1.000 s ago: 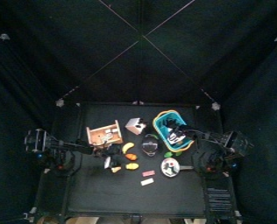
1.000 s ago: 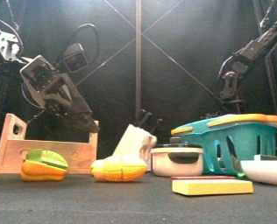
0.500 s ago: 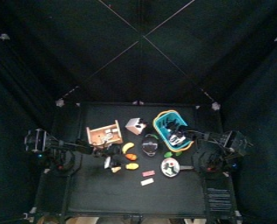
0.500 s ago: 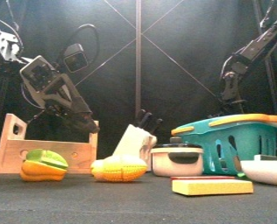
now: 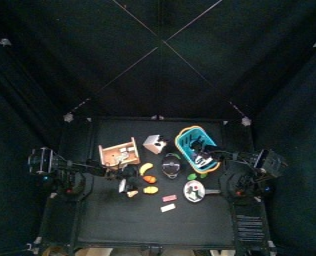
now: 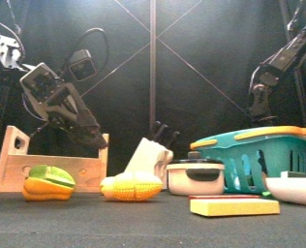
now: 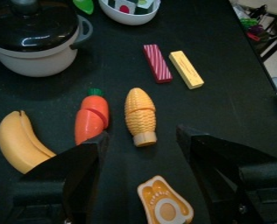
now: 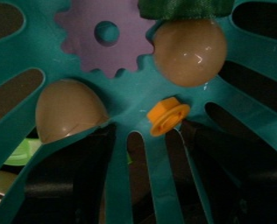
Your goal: Grab yellow nut
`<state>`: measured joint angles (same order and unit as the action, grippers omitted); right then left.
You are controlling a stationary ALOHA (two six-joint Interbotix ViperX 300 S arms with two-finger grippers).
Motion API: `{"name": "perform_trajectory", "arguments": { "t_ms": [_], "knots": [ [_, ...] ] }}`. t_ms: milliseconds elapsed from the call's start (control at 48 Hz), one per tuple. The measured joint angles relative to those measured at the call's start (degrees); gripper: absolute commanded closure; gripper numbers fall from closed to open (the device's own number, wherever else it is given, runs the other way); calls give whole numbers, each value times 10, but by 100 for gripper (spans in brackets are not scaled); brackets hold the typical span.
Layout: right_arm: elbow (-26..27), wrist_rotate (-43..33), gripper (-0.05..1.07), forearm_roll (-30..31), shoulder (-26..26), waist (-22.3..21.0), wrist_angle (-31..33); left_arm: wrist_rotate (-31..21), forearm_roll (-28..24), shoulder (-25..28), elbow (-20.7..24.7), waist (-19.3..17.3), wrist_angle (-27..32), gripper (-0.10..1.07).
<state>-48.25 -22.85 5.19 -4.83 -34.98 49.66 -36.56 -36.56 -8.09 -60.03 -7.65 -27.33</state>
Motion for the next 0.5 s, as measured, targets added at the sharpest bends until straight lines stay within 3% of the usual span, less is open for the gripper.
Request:
{"name": "perform_trajectory", "arguments": {
  "t_ms": [500],
  "knots": [
    [-6, -29, 17, 36, 0, 2, -16, 1, 0, 1, -3, -1, 0, 2]
  ]
}}
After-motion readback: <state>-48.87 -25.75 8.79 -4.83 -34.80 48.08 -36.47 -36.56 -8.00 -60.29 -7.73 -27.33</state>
